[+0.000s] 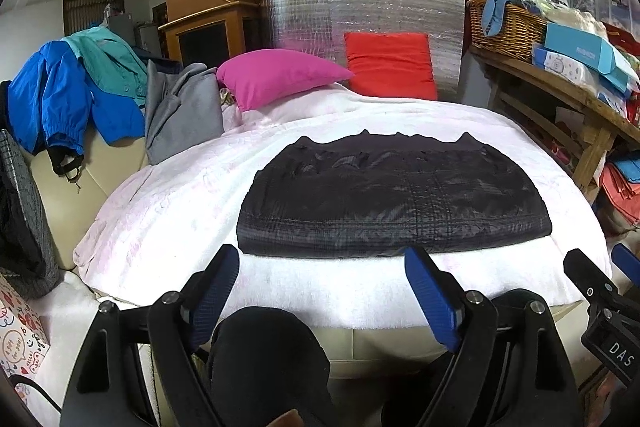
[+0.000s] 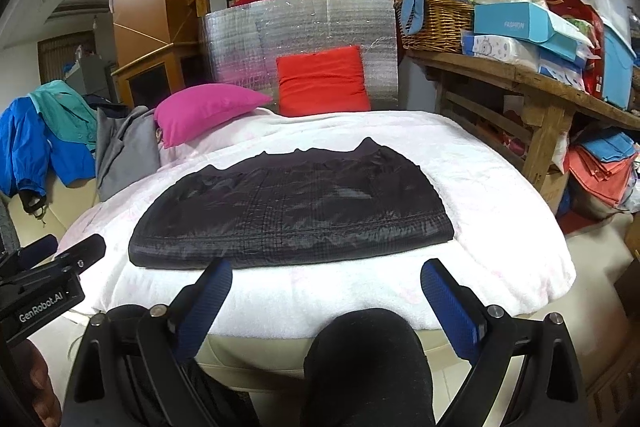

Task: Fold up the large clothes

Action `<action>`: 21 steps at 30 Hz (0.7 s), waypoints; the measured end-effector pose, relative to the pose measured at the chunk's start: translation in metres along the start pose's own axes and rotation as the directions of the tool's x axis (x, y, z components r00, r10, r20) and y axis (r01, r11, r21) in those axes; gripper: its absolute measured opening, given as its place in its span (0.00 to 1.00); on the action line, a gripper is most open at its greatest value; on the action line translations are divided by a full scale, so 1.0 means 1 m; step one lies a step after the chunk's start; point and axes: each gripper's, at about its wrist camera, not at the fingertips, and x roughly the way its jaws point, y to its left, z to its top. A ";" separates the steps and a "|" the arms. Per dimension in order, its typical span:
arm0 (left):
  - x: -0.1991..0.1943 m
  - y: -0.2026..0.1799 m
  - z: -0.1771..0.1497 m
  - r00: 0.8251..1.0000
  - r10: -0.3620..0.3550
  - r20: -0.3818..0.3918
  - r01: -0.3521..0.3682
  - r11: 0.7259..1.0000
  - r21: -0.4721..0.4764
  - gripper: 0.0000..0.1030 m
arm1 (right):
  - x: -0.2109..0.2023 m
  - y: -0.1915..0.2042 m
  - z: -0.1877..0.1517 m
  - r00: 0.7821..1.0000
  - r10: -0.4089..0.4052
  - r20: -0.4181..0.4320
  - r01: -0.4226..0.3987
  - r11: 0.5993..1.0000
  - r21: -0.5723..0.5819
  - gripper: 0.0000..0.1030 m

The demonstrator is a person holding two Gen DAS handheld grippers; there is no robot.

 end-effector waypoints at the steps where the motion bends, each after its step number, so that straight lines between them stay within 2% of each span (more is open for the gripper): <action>1: 0.000 -0.001 0.000 1.000 0.002 -0.003 -0.002 1.000 0.003 0.87 | 0.000 -0.001 0.000 1.000 -0.003 0.002 0.003 1.000 0.000 0.94; 18: -0.002 -0.003 -0.002 1.000 0.013 -0.004 -0.013 1.000 0.006 0.92 | -0.007 0.002 0.000 0.999 -0.041 0.026 0.041 0.999 -0.028 0.94; 21: -0.002 -0.002 -0.002 1.000 -0.003 -0.007 0.003 1.000 0.001 0.92 | -0.007 0.002 0.000 0.999 -0.042 0.025 0.043 0.999 -0.030 0.94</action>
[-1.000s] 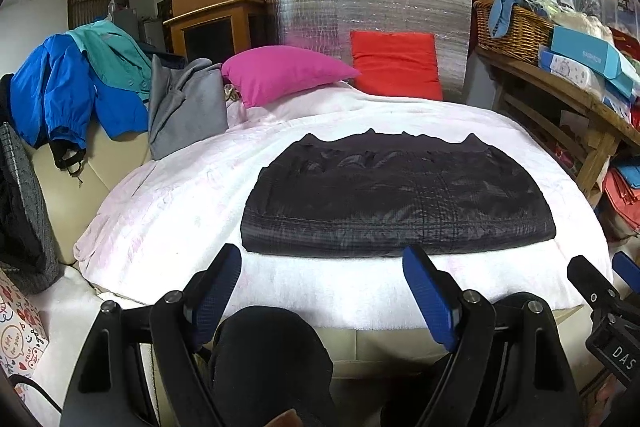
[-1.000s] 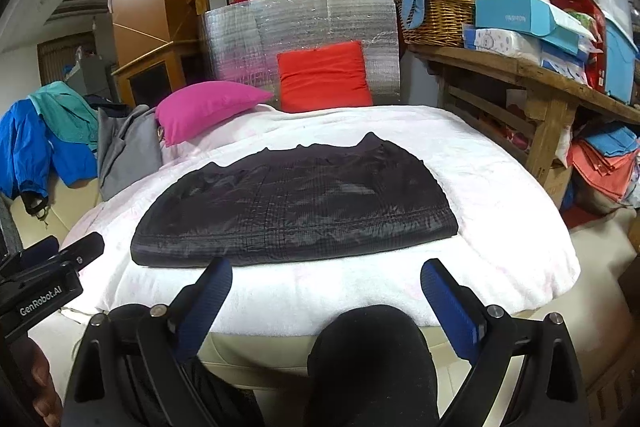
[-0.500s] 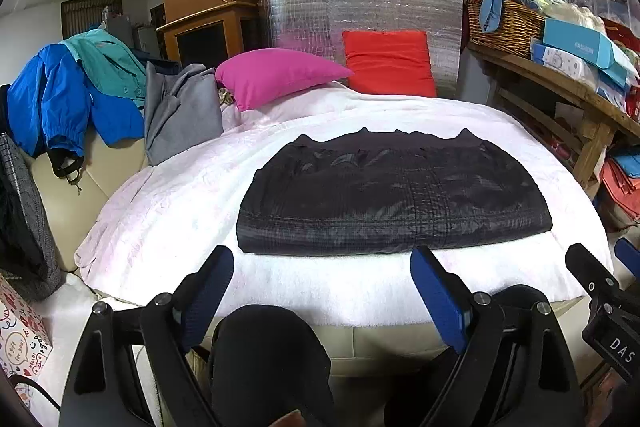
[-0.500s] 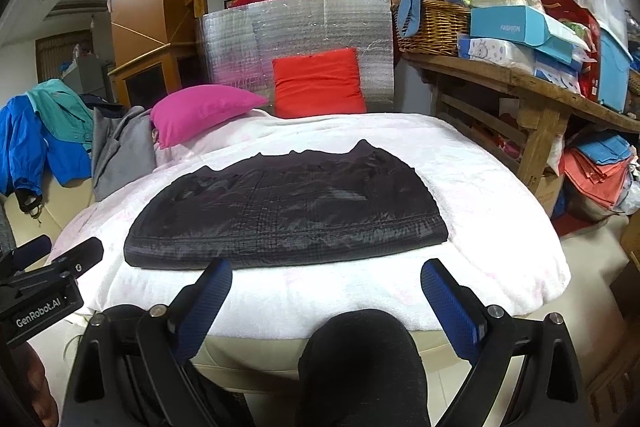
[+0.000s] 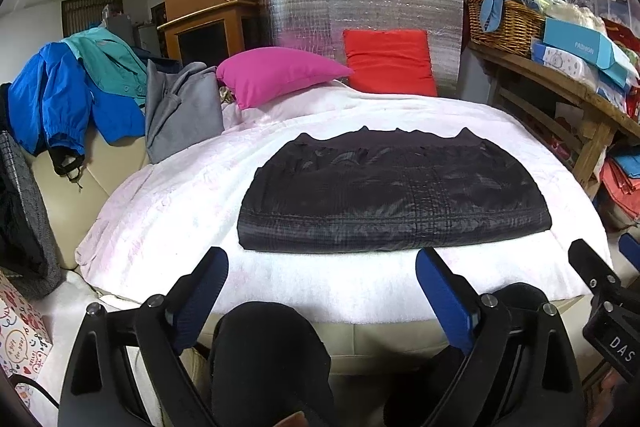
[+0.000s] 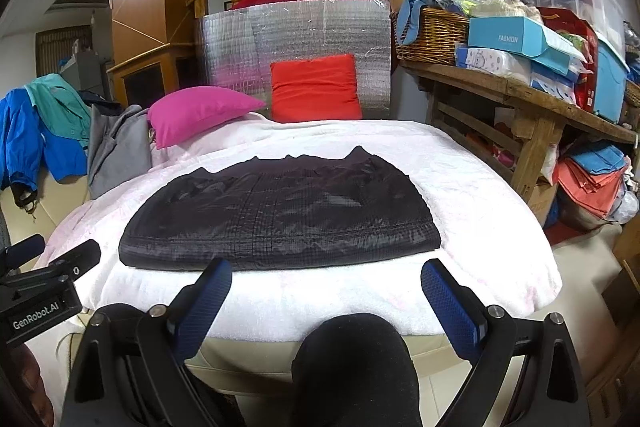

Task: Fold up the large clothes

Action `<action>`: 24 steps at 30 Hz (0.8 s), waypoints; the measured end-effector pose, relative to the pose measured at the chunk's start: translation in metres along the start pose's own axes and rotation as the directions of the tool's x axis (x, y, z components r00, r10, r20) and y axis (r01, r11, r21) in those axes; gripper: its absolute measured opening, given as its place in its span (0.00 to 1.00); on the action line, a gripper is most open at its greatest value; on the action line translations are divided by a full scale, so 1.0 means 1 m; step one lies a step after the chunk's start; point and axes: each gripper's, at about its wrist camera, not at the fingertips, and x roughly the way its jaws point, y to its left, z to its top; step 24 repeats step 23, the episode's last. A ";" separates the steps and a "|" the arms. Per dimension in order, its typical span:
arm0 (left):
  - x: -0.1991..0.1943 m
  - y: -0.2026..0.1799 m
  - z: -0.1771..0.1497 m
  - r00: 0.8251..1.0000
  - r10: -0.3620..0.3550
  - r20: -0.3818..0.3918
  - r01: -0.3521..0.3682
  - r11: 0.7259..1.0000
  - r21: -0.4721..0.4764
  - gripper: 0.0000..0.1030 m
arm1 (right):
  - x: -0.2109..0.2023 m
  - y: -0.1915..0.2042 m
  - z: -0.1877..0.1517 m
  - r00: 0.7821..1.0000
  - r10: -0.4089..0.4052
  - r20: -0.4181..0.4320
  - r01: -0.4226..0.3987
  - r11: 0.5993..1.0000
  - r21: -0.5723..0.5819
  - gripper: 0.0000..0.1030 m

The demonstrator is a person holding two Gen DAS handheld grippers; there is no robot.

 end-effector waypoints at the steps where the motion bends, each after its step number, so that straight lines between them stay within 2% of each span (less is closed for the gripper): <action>1: 0.000 0.000 0.000 1.000 -0.004 0.000 0.004 1.000 -0.001 0.92 | 0.000 0.000 0.000 1.000 -0.001 -0.001 0.001 1.000 0.000 0.94; 24: -0.004 0.000 -0.001 0.998 -0.062 0.016 0.062 0.998 -0.025 0.97 | 0.000 -0.001 0.001 1.000 -0.005 0.005 0.005 1.000 -0.006 0.94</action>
